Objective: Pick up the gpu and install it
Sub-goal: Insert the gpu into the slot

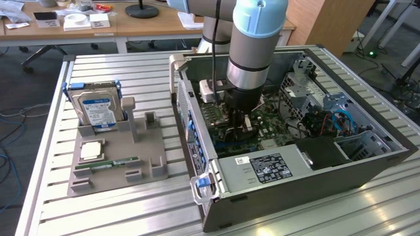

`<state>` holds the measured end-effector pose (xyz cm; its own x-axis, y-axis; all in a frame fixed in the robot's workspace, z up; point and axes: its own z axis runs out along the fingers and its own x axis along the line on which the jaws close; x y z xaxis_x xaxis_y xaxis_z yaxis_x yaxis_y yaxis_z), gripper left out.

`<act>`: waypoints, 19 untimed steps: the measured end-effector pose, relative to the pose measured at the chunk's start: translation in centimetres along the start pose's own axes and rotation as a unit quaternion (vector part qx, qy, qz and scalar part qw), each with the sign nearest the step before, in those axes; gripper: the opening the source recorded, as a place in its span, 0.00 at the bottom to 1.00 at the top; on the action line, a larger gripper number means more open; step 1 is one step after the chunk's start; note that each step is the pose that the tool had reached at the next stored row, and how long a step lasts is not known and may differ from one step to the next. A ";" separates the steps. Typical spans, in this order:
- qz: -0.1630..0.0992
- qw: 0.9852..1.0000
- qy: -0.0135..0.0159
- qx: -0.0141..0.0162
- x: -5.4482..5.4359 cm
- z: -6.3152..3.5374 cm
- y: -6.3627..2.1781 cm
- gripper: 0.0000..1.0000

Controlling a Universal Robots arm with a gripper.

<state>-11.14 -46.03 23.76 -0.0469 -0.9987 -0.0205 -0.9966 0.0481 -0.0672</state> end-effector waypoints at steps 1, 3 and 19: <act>0.000 1.000 0.000 0.000 0.0 -0.01 0.00 0.51; 0.000 1.000 0.000 0.000 0.0 0.00 0.00 0.56; 0.000 1.000 0.000 0.000 0.0 -1.87 -0.13 0.63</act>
<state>-11.14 -46.03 25.64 -0.0468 -0.9987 -0.0205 -0.9966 0.0481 -0.0671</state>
